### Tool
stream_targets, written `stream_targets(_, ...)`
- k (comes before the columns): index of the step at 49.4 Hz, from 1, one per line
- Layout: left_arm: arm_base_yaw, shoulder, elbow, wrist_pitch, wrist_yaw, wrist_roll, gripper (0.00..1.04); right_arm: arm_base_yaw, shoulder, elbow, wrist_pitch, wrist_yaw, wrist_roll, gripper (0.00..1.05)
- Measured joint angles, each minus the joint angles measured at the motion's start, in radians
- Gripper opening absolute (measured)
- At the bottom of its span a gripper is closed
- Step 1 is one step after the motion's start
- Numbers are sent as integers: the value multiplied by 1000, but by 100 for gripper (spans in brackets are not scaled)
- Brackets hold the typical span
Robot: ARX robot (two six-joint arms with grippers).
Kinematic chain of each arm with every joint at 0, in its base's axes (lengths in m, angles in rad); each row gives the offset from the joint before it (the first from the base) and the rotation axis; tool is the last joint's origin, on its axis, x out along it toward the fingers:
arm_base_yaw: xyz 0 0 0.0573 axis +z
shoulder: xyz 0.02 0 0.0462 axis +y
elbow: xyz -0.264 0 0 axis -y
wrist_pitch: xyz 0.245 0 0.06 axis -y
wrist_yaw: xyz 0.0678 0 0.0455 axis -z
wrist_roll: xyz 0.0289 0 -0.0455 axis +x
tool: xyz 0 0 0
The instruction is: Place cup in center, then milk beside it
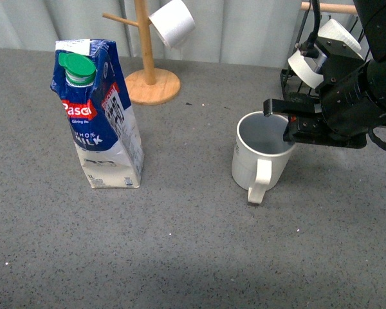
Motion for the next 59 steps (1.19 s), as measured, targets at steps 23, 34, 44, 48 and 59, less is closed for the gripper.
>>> stream_targets(23,0,0,0,0,0,0,98,-36,-217,-141,259,13,19,95)
stream_targets(34,0,0,0,0,-2,0,98,-75,-288,-561,1217,258,-196,51)
stream_targets(44,0,0,0,0,0,0,98,-125,-486,-763,1254,212,-220,10)
stream_targets(48,0,0,0,0,0,0,98,-136,-539,-808,1243,199,-224,1)
stream_targets(59,0,0,0,0,0,0,98,-164,-691,-906,1191,171,-224,1)
